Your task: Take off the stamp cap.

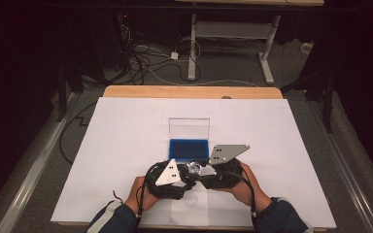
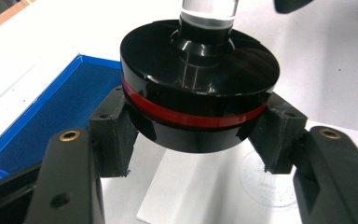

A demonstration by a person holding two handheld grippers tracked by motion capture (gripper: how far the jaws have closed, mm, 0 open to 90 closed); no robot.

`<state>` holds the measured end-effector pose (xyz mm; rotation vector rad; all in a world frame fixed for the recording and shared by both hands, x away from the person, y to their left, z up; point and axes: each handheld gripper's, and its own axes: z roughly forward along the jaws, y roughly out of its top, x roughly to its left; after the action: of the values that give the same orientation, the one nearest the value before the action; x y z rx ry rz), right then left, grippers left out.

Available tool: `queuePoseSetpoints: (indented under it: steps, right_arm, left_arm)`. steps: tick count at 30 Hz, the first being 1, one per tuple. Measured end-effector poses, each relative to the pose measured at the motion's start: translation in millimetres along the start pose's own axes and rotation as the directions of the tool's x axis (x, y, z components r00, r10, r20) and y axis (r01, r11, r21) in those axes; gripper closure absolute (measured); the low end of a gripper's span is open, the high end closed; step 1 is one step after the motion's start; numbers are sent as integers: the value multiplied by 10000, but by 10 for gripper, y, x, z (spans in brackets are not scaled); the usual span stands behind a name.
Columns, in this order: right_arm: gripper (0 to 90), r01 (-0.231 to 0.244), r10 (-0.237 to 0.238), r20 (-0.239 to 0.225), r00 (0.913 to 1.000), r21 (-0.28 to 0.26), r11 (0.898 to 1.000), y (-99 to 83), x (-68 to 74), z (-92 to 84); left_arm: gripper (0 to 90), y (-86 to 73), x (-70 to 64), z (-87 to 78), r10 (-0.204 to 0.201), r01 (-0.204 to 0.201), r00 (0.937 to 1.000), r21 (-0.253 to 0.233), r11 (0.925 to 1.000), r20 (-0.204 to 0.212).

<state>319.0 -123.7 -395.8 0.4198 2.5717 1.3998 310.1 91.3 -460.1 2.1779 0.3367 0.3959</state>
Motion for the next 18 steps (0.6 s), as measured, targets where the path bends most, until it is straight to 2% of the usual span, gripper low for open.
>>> queuePoseSetpoints:
  steps: [3, 4, 6, 8, 10, 18]
  right_arm:
    - [567, 8, -8, 48, 10000, 12, 10000, -2, 10, 1]
    - [567, -75, 79, 131, 9999, -319, 9995, 6, -1, -40]
    - [567, -135, 144, 225, 9996, -407, 9991, 20, -3, -72]
    - [567, 107, -94, 366, 9993, -371, 9993, 36, -7, -123]
    - [568, 124, -108, 389, 9992, -403, 9991, 33, -11, -154]
    - [567, 36, -9, 660, 9978, -407, 9992, -9, -47, -274]
  left_arm:
    - [371, -8, 6, 8, -24, 25, 10000, 167, 9999, -60]
    - [371, -19, 5, 23, 87, -85, 10000, 397, 9992, -39]
    - [371, -39, -5, 33, -9, 10, 10000, 292, 9996, -14]
    - [370, -18, -19, 25, 101, -98, 9999, 280, 9996, -75]
    - [370, -18, -12, 16, 88, -85, 9999, 302, 9995, -80]
    - [370, -82, 45, -80, -48, 52, 9996, 140, 9999, -294]
